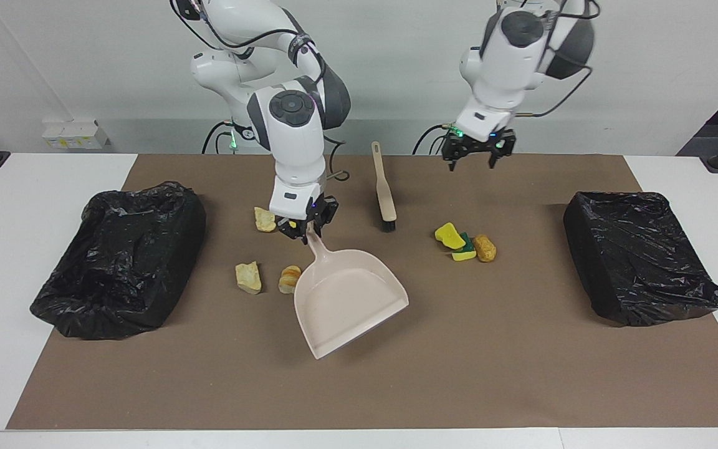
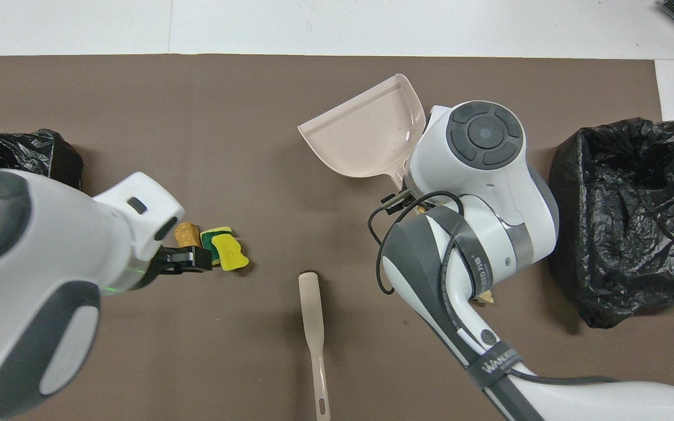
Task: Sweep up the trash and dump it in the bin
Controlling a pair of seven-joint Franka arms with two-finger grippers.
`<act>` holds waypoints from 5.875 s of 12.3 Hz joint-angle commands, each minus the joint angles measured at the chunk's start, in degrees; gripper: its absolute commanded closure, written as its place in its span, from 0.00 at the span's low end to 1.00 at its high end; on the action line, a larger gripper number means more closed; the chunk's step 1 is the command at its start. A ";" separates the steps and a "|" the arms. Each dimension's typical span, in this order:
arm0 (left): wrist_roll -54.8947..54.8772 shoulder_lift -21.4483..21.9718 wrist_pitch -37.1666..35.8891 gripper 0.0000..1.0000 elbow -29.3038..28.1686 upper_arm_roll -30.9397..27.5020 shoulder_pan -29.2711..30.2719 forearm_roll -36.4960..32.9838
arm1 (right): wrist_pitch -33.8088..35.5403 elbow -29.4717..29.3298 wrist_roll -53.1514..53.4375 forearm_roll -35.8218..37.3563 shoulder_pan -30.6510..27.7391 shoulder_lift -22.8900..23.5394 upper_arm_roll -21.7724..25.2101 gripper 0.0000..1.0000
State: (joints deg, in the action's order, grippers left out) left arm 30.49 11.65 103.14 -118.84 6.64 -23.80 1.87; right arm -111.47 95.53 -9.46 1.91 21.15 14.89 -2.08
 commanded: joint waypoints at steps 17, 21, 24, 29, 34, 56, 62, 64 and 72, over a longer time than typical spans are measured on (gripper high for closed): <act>23.82 -5.32 29.57 0.18 -21.97 -1.01 -28.93 0.59 | 3.10 4.23 -43.36 3.63 -3.92 -3.55 0.06 1.00; 23.65 -5.59 28.00 1.00 -20.65 -1.01 -28.76 0.59 | 3.71 3.53 -46.42 3.46 -4.71 -3.20 0.06 1.00; 22.42 -5.50 27.11 1.00 -20.29 -1.19 -28.49 0.59 | 4.06 3.35 -48.28 3.45 -5.06 -3.11 0.06 1.00; 16.90 -0.68 10.35 1.00 -12.84 -1.54 -21.40 0.32 | 1.35 12.81 -53.36 3.54 -3.92 -6.79 0.06 1.00; 3.70 4.70 0.05 1.00 -10.46 -1.98 -7.26 -0.99 | -3.67 17.76 -52.33 8.55 3.55 -7.68 -0.03 1.00; -4.22 -4.97 23.42 1.00 -18.98 -1.54 -6.33 8.30 | -9.73 17.32 -37.73 9.69 9.79 -1.70 -0.03 1.00; -3.87 -5.06 28.43 1.00 -18.36 -1.19 -11.79 16.58 | -8.42 16.01 -38.08 9.61 7.25 -2.49 0.06 1.00; -3.60 -4.10 27.64 1.00 -18.10 -1.36 -11.44 16.93 | -6.59 14.08 -39.39 9.52 6.54 -3.02 0.06 1.00; 4.75 6.08 6.82 1.00 -10.88 -0.84 -3.88 6.74 | -2.53 7.31 -61.52 5.14 -5.30 -4.43 0.05 1.00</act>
State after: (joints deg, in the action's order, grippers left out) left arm 32.94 16.16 112.89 -129.19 4.59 -27.65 10.22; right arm -115.56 104.06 -65.83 9.56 18.61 10.86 -1.52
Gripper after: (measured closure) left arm 0.744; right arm 0.687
